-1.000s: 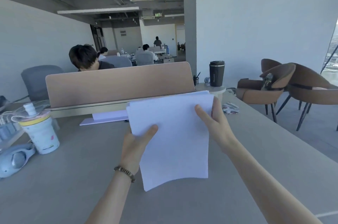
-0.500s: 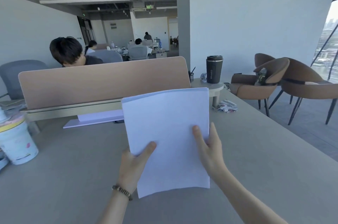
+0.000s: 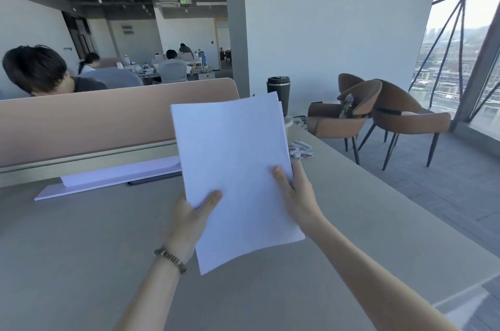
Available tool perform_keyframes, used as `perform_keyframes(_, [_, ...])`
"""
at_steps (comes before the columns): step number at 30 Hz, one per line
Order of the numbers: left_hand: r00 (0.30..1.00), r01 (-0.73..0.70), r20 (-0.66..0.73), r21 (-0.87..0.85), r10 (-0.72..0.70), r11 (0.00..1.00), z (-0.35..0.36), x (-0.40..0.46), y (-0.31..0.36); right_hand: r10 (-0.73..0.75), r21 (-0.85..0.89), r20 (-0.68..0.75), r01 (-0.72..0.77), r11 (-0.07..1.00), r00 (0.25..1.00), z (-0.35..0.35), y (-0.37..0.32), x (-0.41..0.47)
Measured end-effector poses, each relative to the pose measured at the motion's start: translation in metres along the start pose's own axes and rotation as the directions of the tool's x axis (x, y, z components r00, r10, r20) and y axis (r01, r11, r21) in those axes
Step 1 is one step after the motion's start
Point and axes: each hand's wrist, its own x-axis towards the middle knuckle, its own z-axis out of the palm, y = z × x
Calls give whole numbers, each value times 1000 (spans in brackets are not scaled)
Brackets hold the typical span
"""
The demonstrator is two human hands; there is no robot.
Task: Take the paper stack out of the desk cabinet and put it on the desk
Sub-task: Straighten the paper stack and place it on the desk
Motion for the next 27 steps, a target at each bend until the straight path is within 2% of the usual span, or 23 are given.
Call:
perform_keyframes(4, [996, 14, 94, -49, -9, 999, 44, 18, -1, 31, -141, 89, -18, 990, 996, -47, 6, 29])
perform_keyframes(9, [973, 108, 212, -89, -87, 990, 106, 42, -14, 128, -29, 160, -125, 992, 979, -106, 27, 67])
perform_keyframes(11, [964, 148, 240, -115, -118, 982, 128, 51, -23, 168, -48, 160, -163, 986, 973, -121, 41, 81])
perform_keyframes(14, [956, 236, 204, -101, -212, 966, 162, 65, -38, 235, -113, 156, -220, 969, 959, -138, 62, 102])
perform_keyframes(17, [944, 301, 122, 61, -306, 952, 194, 80, -51, 314, -230, 146, -277, 933, 938, -150, 80, 124])
perform_keyframes(21, [949, 295, -2, 356, -314, 887, 225, 96, -60, 404, -360, 149, -331, 872, 903, -163, 104, 150])
perform_keyframes(24, [946, 296, -10, 433, -324, 852, 242, 108, -67, 415, -401, 148, -329, 855, 898, -171, 117, 169])
perform_keyframes(27, [965, 246, -18, 416, -263, 875, 259, 114, -78, 438, -464, 125, -338, 819, 890, -181, 126, 188])
